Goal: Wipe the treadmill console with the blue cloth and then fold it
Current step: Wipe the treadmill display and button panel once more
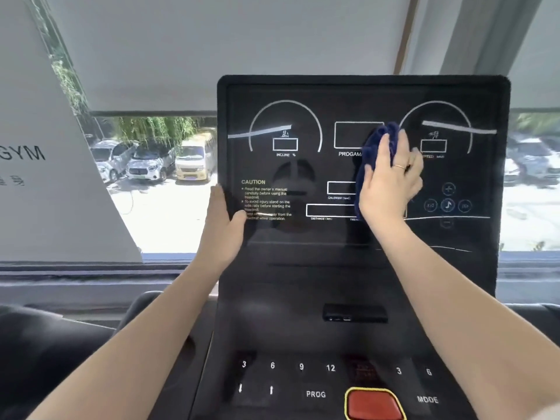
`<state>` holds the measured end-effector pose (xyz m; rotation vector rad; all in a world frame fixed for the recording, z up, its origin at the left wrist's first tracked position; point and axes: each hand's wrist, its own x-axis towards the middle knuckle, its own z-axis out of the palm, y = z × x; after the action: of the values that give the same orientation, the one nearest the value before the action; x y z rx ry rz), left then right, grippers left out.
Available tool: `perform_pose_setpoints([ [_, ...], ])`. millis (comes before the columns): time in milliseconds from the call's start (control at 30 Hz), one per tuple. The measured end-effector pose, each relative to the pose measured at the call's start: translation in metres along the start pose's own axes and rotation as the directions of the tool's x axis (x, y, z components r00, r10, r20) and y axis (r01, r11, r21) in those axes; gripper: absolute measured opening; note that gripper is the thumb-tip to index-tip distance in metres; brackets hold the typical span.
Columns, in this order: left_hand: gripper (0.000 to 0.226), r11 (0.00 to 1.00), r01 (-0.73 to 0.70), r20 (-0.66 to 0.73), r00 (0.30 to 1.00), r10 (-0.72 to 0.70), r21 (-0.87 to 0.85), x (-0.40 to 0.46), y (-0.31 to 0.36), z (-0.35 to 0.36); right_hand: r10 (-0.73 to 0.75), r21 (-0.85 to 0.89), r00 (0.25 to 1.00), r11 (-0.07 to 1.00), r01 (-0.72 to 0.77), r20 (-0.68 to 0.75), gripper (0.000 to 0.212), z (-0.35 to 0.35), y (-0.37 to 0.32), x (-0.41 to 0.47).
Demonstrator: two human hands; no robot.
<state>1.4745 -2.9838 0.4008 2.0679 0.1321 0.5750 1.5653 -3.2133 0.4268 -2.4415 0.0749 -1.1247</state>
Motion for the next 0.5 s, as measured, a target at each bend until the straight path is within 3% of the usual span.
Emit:
perform_pose_setpoints([
  [167, 0.052, 0.994, 0.049, -0.007, 0.999, -0.049, -0.095, 0.004, -0.007, -0.006, -0.25, 0.134, 0.967, 0.958, 0.255, -0.058, 0.053, 0.026, -0.031, -0.004],
  [333, 0.053, 0.976, 0.082, 0.042, 0.996, -0.075, -0.201, 0.011, -0.021, -0.013, -0.505, 0.189, 0.863, 0.848, 0.495, 0.006, 0.053, 0.045, -0.078, -0.039],
  [400, 0.051, 0.958, 0.086, 0.038, 0.996, -0.079, -0.272, 0.013, -0.024, -0.014, -0.604, 0.255, 0.795, 0.778, 0.574, 0.054, 0.053, 0.05, -0.091, -0.057],
  [500, 0.045, 0.897, 0.107, 0.005, 0.993, -0.115, -0.428, 0.004, -0.022, -0.017, -0.783, 0.489, 0.597, 0.595, 0.639, 0.173, 0.047, 0.049, -0.104, -0.083],
])
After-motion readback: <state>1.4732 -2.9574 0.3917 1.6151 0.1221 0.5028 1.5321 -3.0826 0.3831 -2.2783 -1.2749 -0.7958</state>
